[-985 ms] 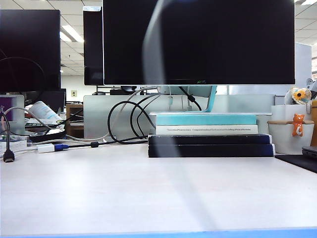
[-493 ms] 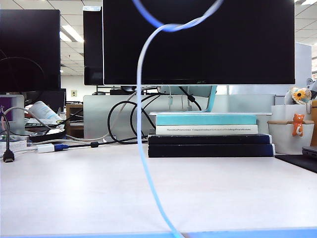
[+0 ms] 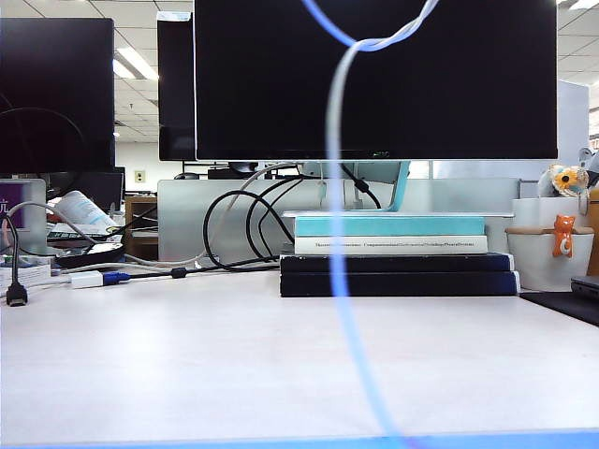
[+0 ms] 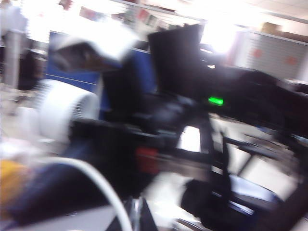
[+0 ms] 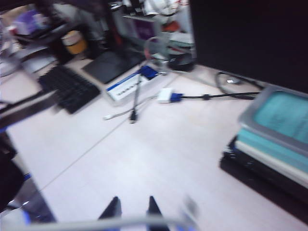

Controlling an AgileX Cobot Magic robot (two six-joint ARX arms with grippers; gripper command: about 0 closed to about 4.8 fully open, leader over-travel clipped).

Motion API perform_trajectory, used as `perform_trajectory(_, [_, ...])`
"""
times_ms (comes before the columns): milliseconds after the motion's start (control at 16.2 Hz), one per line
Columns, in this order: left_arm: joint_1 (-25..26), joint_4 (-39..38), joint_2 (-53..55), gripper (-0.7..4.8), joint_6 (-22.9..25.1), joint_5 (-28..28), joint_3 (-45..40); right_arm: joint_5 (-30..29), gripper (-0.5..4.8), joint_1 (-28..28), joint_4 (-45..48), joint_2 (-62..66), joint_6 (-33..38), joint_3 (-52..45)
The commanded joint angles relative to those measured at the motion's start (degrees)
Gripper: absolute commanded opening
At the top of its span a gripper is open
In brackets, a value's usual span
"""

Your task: Unfold the white charging cable into a straight cable.

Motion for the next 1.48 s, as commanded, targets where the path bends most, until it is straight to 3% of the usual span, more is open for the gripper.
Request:
perform_trajectory(62, [-0.7, 2.6, -0.2, 0.20, -1.4, 4.7, 0.2, 3.5, 0.77, 0.0, 1.2, 0.2, -0.5, 0.1])
perform_trajectory(308, [-1.4, 5.9, -0.2, 0.20, -4.5, 6.6, 0.2, 4.0, 0.77, 0.0, 2.4, 0.2, -0.7, 0.1])
perform_trajectory(616, [-2.2, 6.2, -0.2, 0.20, -4.6, 6.6, 0.2, 3.9, 0.77, 0.0, 2.9, 0.2, -0.6, 0.1])
perform_trajectory(739, [-2.2, 7.8, -0.2, 0.20, -4.9, 10.0, 0.2, 4.0, 0.77, 0.0, 2.9, 0.2, -0.7, 0.1])
perform_trajectory(800, [-2.2, 9.4, -0.2, 0.20, -8.2, 13.3, 0.2, 4.0, 0.60, 0.0, 2.9, 0.3, -0.7, 0.1])
perform_trajectory(862, [-2.2, 9.8, -0.2, 0.20, -9.4, 15.5, 0.2, 3.9, 0.01, 0.0, 2.9, 0.4, -1.3, 0.1])
perform_trajectory(985, [-2.1, 7.4, -0.2, 0.26, -10.8, 17.7, 0.2, 4.0, -0.06, 0.0, 2.8, 0.5, -1.9, 0.1])
perform_trajectory(1047, [-2.1, 7.0, -0.2, 0.68, -10.6, 17.9, 0.2, 4.0, -0.06, 0.0, 2.5, 0.5, -1.9, 0.1])
perform_trajectory(1108, [-2.0, 7.0, -0.2, 4.57, -10.6, 16.2, 0.2, 4.4, -0.06, 0.0, 2.2, 0.5, -2.0, 0.1])
perform_trajectory(1231, [-0.6, 3.4, -0.5, 4.79, -10.6, 7.7, 0.2, 4.2, -0.06, 0.0, 2.0, 0.4, -1.9, 0.2])
perform_trajectory(1293, [2.5, -4.3, -0.5, 4.79, -7.3, -3.0, 0.2, 0.7, -0.06, 0.0, 1.1, -0.3, -1.4, 0.2])
perform_trajectory(1354, [4.4, -10.9, -0.3, 4.79, -3.4, -10.1, 0.2, -2.6, -0.06, 0.0, 1.2, -1.3, -0.5, 0.2])
perform_trajectory(1478, [6.2, -14.4, 0.8, 4.79, -1.4, -11.6, 0.2, -7.7, -0.06, 0.0, 2.5, -2.6, 1.8, 0.3])
